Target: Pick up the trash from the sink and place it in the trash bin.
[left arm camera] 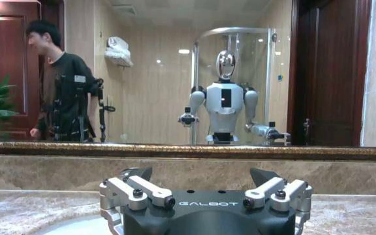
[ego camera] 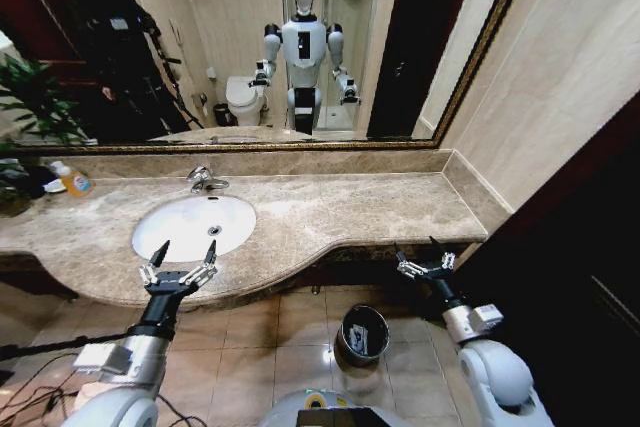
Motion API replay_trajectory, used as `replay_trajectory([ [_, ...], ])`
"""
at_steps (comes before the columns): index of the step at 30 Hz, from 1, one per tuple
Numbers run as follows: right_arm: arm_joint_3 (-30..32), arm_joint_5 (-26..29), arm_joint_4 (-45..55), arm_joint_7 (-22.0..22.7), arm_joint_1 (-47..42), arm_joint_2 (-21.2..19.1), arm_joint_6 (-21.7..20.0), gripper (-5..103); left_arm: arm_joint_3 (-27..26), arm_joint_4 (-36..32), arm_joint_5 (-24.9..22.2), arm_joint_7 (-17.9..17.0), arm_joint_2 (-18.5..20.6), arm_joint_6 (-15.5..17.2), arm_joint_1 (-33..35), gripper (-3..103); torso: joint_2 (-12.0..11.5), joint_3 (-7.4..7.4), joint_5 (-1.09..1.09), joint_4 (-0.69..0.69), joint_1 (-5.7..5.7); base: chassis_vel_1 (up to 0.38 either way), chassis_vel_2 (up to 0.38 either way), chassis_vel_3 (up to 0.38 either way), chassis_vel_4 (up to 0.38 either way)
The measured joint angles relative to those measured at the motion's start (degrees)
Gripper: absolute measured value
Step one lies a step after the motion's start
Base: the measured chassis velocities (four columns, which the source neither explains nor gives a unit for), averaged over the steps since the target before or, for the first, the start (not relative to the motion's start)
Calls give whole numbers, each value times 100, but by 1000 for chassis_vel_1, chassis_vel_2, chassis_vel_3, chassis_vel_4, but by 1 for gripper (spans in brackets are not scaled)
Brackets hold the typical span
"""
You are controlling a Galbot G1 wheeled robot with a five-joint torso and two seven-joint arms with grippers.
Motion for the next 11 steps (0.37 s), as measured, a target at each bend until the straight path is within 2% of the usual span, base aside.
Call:
replay_trajectory([
  [11, 0, 0, 0, 0, 0, 0, 0, 100, 0, 0, 0, 0, 0, 0, 0, 100, 0, 0, 0, 0, 0, 0, 0, 0, 0],
])
